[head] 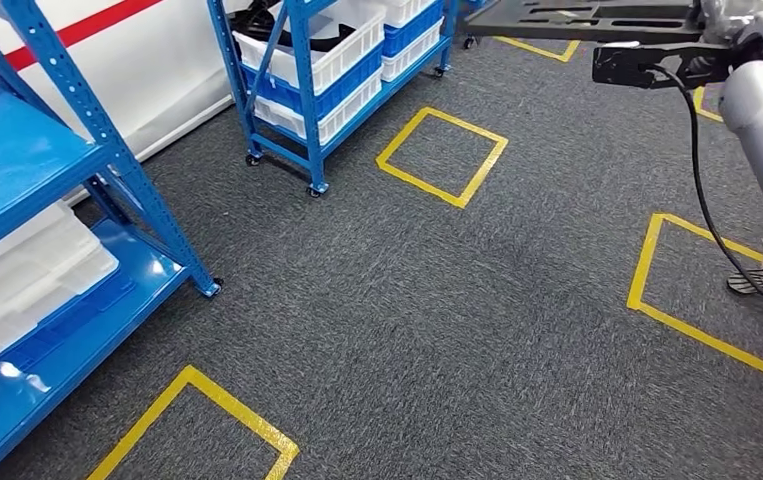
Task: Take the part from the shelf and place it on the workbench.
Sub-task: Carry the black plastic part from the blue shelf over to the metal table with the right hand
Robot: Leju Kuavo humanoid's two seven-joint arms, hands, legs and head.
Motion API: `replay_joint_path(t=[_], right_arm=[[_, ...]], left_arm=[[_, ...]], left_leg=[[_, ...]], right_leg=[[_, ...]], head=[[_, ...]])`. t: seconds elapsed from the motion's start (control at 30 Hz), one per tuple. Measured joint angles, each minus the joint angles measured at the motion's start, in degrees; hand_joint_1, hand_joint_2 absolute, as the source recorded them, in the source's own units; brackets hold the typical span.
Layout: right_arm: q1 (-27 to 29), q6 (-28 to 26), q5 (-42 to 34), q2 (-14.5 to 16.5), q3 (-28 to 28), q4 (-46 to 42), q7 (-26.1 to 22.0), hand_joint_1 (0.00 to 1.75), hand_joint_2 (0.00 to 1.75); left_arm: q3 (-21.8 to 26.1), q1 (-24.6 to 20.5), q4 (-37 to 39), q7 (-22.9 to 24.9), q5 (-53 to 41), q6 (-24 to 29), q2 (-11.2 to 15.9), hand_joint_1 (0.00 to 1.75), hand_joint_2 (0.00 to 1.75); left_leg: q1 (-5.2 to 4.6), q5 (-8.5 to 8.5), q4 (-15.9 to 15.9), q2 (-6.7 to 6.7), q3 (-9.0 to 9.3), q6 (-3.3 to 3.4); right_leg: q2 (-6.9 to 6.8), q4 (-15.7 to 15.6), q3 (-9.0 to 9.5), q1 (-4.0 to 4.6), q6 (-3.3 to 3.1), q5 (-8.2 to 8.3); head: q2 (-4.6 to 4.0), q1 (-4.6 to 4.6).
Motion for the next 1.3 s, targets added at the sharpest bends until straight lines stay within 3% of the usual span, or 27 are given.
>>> replay_joint_path(t=[0.03, 0.1, 0.17, 0.27, 0.33, 0.4, 0.47, 0.5, 0.53, 0.6, 0.63, 0.7, 0.77, 0.83, 0.9, 0.97, 1.0, 1.03, 1.07, 1.13, 1.2, 1.27, 1.3], right_arm=[[0.24, 0.01, 0.07, -0.31, -0.14, -0.35, -0.01, 1.75, 1.75], [0.44, 0.02, 0.24, -0.79, -0.41, -1.13, -0.02, 1.75, 1.75], [0.59, 0.18, 0.62, -1.12, -0.54, -2.13, -0.04, 1.75, 1.75], [1.48, 0.61, 1.31, -1.89, -0.56, -4.25, 0.30, 1.75, 1.75], [1.93, 0.78, 1.52, -2.19, -0.59, -5.82, 0.61, 1.75, 1.75], [2.30, 0.91, 1.59, -2.18, -0.61, -6.88, 0.86, 1.75, 1.75], [2.91, 1.05, 1.59, -2.17, -0.61, -7.43, 1.01, 1.75, 1.75], [3.21, 1.13, 1.59, -2.17, -0.61, -7.65, 1.03, 1.75, 1.75], [3.40, 1.23, 1.60, -2.17, -0.61, -7.86, 1.03, 1.75, 1.75], [3.49, 1.54, 1.71, -2.17, -0.61, -8.30, 1.03, 1.75, 1.75], [3.44, 1.75, 1.85, -2.17, -0.61, -8.45, 1.03, 1.75, 1.75], [3.47, 2.16, 2.28, -2.19, -0.61, -8.58, 1.03, 1.75, 1.75], [3.65, 2.45, 2.67, -2.46, -0.61, -8.62, 0.85, 1.75, 1.75], [3.60, 2.67, 3.08, -2.95, -0.62, -8.72, 0.54, 1.75, 1.75], [3.38, 3.01, 3.56, -3.14, -0.61, -8.81, 0.27, 1.75, 1.75], [3.45, 3.44, 3.78, -3.08, -0.55, -8.83, 0.04, 1.75, 1.75], [3.55, 3.61, 3.80, -3.07, -0.51, -8.82, -0.04, 1.75, 1.75], [3.60, 3.71, 3.80, -3.07, -0.49, -8.82, -0.06, 1.75, 1.75], [3.60, 3.75, 3.80, -3.07, -0.48, -8.85, -0.06, 1.75, 1.75], [3.46, 3.77, 3.92, -3.03, -0.47, -8.90, -0.06, 1.75, 1.75], [3.29, 3.89, 4.34, -2.91, -0.44, -8.96, -0.03, 1.75, 1.75], [2.99, 4.16, 4.92, -2.64, -0.34, -9.01, 0.05, 1.75, 1.75], [2.63, 4.36, 5.24, -2.32, -0.25, -9.03, 0.08, 1.75, 1.75]], left_arm=[[0.01, 0.03, 0.00, 0.03, 0.04, 0.06, 0.00, 0.00, 1.75], [0.02, 0.12, 0.00, 0.03, 0.08, 0.14, -0.01, 0.00, 1.75], [0.02, 0.19, 0.00, 0.24, 0.13, 0.28, -0.01, 0.00, 1.75], [0.07, 0.12, 0.00, 0.77, 0.50, 0.69, -0.04, 0.00, 1.75], [0.25, 0.23, 0.00, 0.89, 0.78, 0.88, -0.05, 0.00, 1.75], [0.43, 0.52, 0.00, 0.90, 0.99, 0.97, -0.04, 0.00, 1.75], [0.49, 0.77, 0.00, 0.92, 1.08, 0.99, -0.04, 0.00, 1.75], [0.53, 0.83, 0.00, 0.92, 1.08, 1.01, -0.04, 0.00, 1.75], [0.61, 0.84, 0.00, 0.92, 1.09, 1.02, -0.04, 0.00, 1.75], [0.81, 0.84, 0.00, 0.97, 1.16, 1.11, 0.03, 0.00, 1.75], [0.93, 0.81, 0.00, 1.01, 1.20, 1.16, 0.09, 0.00, 1.75], [1.14, 0.75, 0.00, 1.07, 1.28, 1.21, 0.21, 0.00, 1.75], [1.30, 0.67, 0.00, 1.06, 1.28, 1.12, 0.20, 0.00, 1.75], [1.35, 0.65, 0.00, 1.03, 1.25, 0.98, 0.18, 0.00, 1.75], [1.36, 0.71, 0.00, 0.98, 1.16, 0.87, 0.17, 0.00, 1.75], [1.37, 0.72, 0.00, 0.97, 1.10, 0.80, 0.17, 0.00, 1.75], [1.37, 0.71, 0.00, 0.97, 1.10, 0.79, 0.17, 0.00, 1.75], [1.37, 0.69, 0.00, 0.97, 1.09, 0.79, 0.17, 0.00, 1.75], [1.37, 0.68, 0.00, 0.97, 1.09, 0.78, 0.17, 0.00, 1.75], [1.37, 0.66, 0.00, 0.95, 1.07, 0.78, 0.19, 0.00, 1.75], [1.37, 0.58, 0.00, 0.91, 0.95, 0.77, 0.20, 0.00, 1.75], [1.37, 0.42, 0.00, 0.98, 0.73, 0.78, 0.18, 0.00, 1.75], [1.37, 0.33, 0.00, 1.04, 0.60, 0.78, 0.17, 0.00, 1.75]], left_leg=[[-0.02, -0.22, 0.01, 0.70, 0.25, -0.09], [-0.22, -0.76, -0.02, 2.02, 0.82, -0.51], [-0.48, -1.19, -0.12, 3.22, 1.24, -1.08], [-0.42, -1.82, -0.23, 4.43, 1.82, -1.96], [-0.19, -3.85, 2.58, 2.06, 0.71, -2.30], [-0.10, -7.41, 9.89, -1.18, -2.85, -2.31], [-0.12, -9.10, 16.24, -2.15, -6.43, -2.25], [-0.13, -8.26, 16.61, -2.28, -7.03, -2.16], [-0.13, -6.30, 14.64, -2.54, -6.56, -2.00], [0.00, -1.73, 7.25, -4.76, -3.79, -1.50], [0.12, -0.47, 3.95, -6.06, -2.41, -1.36], [0.13, -0.21, 1.22, -7.36, -1.07, -1.24], [-0.02, 0.08, 0.33, -5.99, -0.51, -0.89], [0.03, 0.62, -0.72, -4.39, 0.09, -0.23], [-0.06, 0.78, -1.27, -2.86, 0.45, 0.11], [-0.17, 0.58, -1.28, -1.23, 0.56, 0.17], [-0.18, 0.43, -1.24, -0.41, 0.63, 0.14], [-0.18, 0.25, -1.20, 0.36, 0.74, 0.08], [-0.18, 0.02, -1.14, 1.10, 0.93, -0.04], [-0.39, -0.58, -0.97, 2.39, 1.39, -0.49], [-0.73, -1.12, -0.91, 3.54, 1.76, -1.13], [-0.83, -1.61, -0.94, 4.66, 2.12, -1.78], [-0.71, -2.11, -0.55, 4.19, 2.14, -2.08]], right_leg=[[-0.35, -2.63, 1.38, -0.09, 0.03, 1.71], [-2.74, -10.32, 5.39, 0.35, -0.17, 4.69], [-4.15, -14.42, 7.39, 1.13, -0.83, 5.55], [-2.23, -14.95, 7.56, 1.47, -1.97, 5.60], [-0.97, -15.34, 7.83, 1.18, -2.81, 5.71], [0.32, -15.45, 7.92, 1.08, -3.41, 5.68], [1.98, -15.38, 7.93, 1.22, -3.58, 5.62], [2.92, -15.28, 7.93, 1.27, -3.58, 5.60], [3.91, -15.13, 7.94, 1.28, -3.55, 5.55], [5.71, -14.64, 7.85, 1.27, -3.35, 5.33], [6.52, -14.37, 7.69, 1.23, -3.17, 5.22], [7.92, -14.26, 7.33, 0.93, -2.53, 5.30], [8.62, -14.63, 7.15, 0.54, -1.74, 5.63], [5.68, -13.26, 6.43, 0.72, -1.17, 4.65], [1.61, -7.37, 3.69, 0.84, -0.73, 1.50], [0.32, -0.73, 0.40, 0.49, -0.33, -0.93], [0.11, 0.27, -0.13, 0.30, -0.18, -0.78], [-0.16, -1.06, 0.56, 0.15, -0.07, 0.38], [-0.73, -4.46, 2.40, 0.05, -0.01, 2.24], [-3.62, -12.04, 6.49, 0.51, -0.27, 4.85], [-5.05, -15.06, 8.06, 1.18, -1.08, 5.18], [-3.51, -15.05, 7.97, 1.28, -1.89, 5.16], [-2.76, -15.14, 7.99, 1.16, -2.21, 5.18]], head=[[-0.01, 0.01], [0.00, 0.01], [0.01, -0.01], [0.01, -0.04], [0.01, -0.06], [0.00, -0.09], [0.00, -0.10], [0.00, -0.10], [0.00, -0.10], [-0.01, -0.09], [-0.01, -0.08], [0.01, -0.06], [0.01, -0.08], [0.00, -0.01], [-0.01, 0.07], [-0.01, 0.06], [-0.01, 0.07], [0.00, 0.06], [0.00, 0.06], [0.01, 0.04], [0.00, 0.02], [0.00, 0.01], [0.01, -0.02]])
